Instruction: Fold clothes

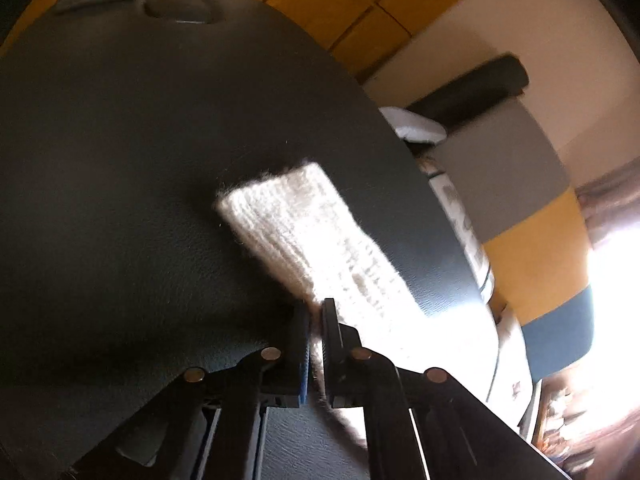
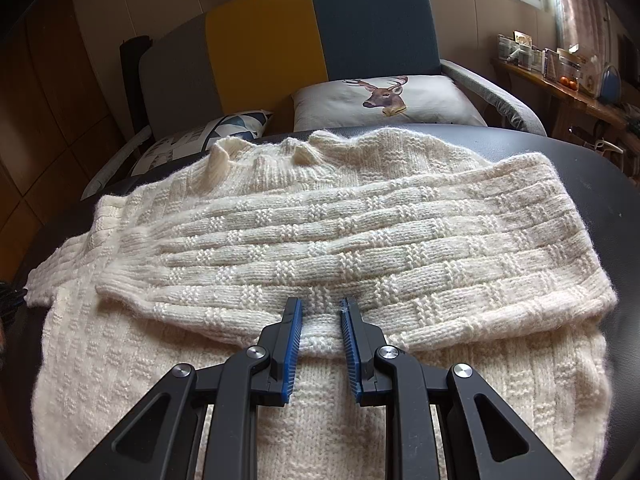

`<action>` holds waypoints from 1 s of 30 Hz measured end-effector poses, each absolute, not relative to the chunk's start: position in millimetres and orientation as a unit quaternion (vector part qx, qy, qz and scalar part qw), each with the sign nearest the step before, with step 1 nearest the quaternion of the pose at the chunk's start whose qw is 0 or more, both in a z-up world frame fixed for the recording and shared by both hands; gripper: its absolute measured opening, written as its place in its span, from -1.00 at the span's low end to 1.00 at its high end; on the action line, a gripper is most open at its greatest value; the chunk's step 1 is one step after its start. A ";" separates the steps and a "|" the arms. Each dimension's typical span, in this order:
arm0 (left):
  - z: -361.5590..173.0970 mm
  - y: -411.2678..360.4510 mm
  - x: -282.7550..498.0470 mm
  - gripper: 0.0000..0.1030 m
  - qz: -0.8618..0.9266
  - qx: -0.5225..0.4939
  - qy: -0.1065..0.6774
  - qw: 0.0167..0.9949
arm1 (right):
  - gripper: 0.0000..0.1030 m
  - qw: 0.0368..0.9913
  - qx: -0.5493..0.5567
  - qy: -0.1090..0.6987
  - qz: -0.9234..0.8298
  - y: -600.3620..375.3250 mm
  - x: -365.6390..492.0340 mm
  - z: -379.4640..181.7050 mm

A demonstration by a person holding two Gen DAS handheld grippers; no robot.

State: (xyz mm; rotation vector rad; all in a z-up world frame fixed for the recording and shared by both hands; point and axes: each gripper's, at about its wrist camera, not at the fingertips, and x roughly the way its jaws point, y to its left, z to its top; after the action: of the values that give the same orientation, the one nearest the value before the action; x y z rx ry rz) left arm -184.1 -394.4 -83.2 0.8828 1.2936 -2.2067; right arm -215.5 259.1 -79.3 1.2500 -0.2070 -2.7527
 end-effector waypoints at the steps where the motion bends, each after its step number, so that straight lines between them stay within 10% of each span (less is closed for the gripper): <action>1: -78.7 -393.9 -182.5 -0.93 -0.797 0.308 0.474 0.214 | -0.59 0.056 0.412 -0.068 -0.907 259.3 -215.5 -79.3; 17: 80.2 -241.3 -257.2 -0.93 -0.906 0.259 0.334 -0.003 | -0.58 0.071 0.427 -0.101 -0.896 267.1 -219.5 -73.3; 30: 69.9 -36.3 -253.9 -0.93 -0.908 0.307 0.246 -0.142 | -0.02 0.138 0.424 -0.264 -0.856 299.5 -180.9 -56.9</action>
State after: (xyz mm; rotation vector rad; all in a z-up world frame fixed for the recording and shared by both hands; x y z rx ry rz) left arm -253.9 -36.3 69.9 1.0627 0.8529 -3.1432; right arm -180.9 299.5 -56.9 1.2248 -0.7622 -2.4738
